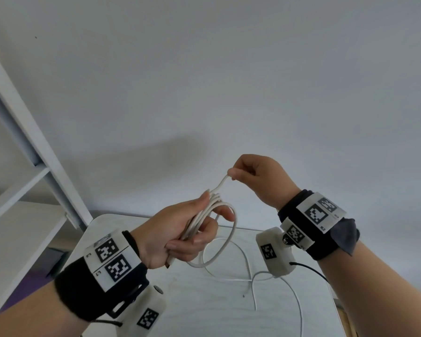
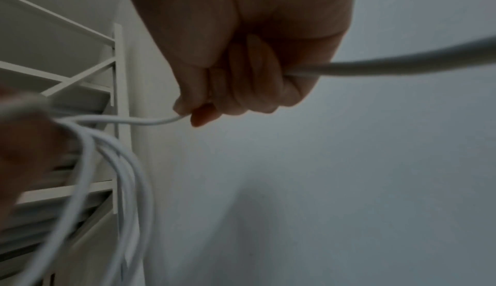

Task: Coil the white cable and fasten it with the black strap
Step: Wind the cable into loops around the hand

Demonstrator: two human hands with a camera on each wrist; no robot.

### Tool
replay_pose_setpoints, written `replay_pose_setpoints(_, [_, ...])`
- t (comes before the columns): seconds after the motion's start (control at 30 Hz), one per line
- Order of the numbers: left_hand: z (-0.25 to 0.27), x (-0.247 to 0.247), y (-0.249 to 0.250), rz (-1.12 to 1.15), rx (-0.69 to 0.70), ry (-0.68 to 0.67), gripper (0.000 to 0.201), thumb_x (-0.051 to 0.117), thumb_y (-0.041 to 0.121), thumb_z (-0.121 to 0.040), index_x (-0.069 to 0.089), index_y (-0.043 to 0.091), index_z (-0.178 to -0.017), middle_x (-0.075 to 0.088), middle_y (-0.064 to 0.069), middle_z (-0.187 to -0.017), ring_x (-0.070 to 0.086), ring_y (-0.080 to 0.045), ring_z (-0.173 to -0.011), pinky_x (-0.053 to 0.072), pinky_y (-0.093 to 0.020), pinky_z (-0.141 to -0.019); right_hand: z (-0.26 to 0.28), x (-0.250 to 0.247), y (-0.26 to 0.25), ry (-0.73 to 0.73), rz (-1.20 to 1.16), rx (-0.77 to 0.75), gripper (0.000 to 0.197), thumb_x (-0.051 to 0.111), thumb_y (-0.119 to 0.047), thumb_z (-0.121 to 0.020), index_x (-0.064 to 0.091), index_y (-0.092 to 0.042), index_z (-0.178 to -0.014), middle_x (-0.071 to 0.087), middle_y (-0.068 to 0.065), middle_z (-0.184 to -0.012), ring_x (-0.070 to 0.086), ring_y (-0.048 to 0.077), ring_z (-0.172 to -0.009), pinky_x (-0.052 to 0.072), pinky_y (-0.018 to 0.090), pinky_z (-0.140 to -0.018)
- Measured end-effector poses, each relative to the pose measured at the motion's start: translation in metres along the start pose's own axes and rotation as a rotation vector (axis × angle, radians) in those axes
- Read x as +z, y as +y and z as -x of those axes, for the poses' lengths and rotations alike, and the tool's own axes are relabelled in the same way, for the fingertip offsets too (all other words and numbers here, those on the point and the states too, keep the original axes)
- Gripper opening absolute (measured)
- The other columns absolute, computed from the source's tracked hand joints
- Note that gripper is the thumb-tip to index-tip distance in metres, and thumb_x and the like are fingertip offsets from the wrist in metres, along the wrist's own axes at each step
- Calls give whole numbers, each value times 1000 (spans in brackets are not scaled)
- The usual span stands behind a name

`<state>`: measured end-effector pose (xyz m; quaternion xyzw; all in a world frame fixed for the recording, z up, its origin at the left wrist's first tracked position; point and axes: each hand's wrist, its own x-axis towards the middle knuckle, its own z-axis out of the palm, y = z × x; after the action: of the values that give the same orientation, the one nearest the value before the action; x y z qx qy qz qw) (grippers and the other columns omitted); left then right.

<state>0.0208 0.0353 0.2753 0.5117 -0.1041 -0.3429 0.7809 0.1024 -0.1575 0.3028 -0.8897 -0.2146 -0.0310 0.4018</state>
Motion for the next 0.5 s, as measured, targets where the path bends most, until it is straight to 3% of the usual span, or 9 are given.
replay_pose_setpoints(0.17, [4, 0, 17, 144, 83, -55, 35, 44, 46, -90, 57, 15, -79, 31, 10, -42, 25, 1, -25, 20, -12, -33, 1, 11, 19, -61, -107, 103, 32, 58, -38, -85, 49, -20, -59, 40, -7, -51, 33, 3, -43, 31, 15, -47])
replay_pose_setpoints(0.3, [7, -6, 44, 430, 138, -322, 30, 38, 34, -100, 51, 9, -88, 31, 2, -54, 24, -8, -31, 19, -22, -36, 7, 22, 34, -142, -229, 168, 40, 48, -33, -92, 47, -18, -55, 41, -14, -38, 33, 0, -36, 30, 12, -44])
replay_pose_setpoints(0.4, [17, -14, 75, 519, 251, -334, 31, 29, 31, -102, 44, 6, -92, 33, -3, -60, 16, -8, -34, 13, -24, -40, 15, 28, 49, -157, -140, 189, 40, 46, -31, -93, 48, -18, -56, 41, -12, -45, 36, 0, -37, 30, 13, -47])
replay_pose_setpoints(0.5, [25, -32, 101, 512, 324, -296, 36, 24, 36, -102, 43, 6, -92, 33, -4, -60, 24, -14, -36, 16, -28, -41, 24, 32, 67, -150, -71, 214, 33, 46, -28, -93, 51, -18, -61, 42, -6, -52, 35, 2, -39, 31, 19, -49])
